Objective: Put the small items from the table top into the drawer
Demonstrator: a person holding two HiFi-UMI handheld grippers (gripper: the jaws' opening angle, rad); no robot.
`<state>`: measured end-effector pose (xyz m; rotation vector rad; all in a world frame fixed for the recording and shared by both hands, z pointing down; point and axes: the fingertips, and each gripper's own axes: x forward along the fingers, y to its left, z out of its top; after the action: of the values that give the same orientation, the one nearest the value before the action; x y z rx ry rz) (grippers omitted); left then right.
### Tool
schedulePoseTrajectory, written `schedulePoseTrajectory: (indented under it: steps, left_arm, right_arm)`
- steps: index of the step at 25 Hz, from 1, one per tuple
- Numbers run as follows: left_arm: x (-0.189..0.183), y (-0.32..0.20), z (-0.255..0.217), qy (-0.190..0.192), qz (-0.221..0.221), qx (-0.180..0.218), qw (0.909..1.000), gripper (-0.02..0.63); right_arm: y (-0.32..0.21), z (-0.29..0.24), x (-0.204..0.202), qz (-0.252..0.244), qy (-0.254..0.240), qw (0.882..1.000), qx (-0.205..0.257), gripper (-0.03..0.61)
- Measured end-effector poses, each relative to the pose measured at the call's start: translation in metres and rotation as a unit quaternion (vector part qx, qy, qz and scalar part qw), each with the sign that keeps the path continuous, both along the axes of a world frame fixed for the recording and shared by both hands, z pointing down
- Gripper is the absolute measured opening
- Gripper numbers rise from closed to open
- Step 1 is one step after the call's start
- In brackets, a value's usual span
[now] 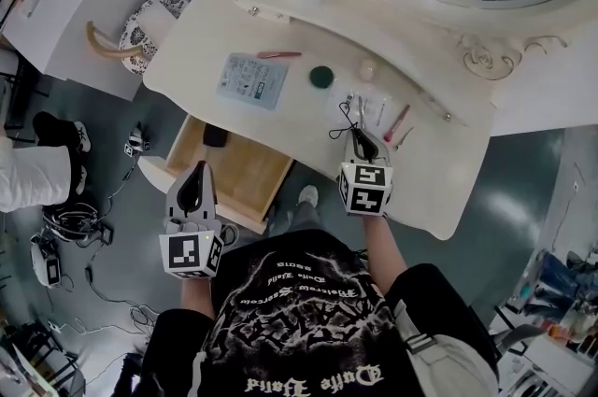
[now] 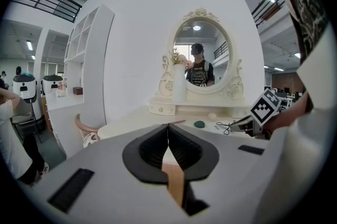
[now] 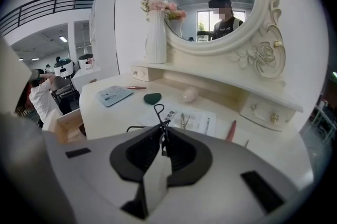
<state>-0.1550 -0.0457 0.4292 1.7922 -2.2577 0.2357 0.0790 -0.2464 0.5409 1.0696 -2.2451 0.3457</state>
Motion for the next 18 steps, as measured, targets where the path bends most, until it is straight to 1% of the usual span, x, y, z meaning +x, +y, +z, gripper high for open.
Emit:
schedulePoseTrajectory:
  steps: [10,18]
  left_arm:
    - [-0.010,0.015,0.001,0.018,-0.030,0.016,0.9993,0.015]
    - [-0.018,0.031,0.004,0.021,-0.052,0.016,0.9983,0.015]
  right_arm:
    - [0.015,-0.016,-0.019,-0.039,-0.005,0.999,0.013,0.043]
    - [0.024,-0.017,-0.034,-0.061,-0.005,0.998,0.014,0.043]
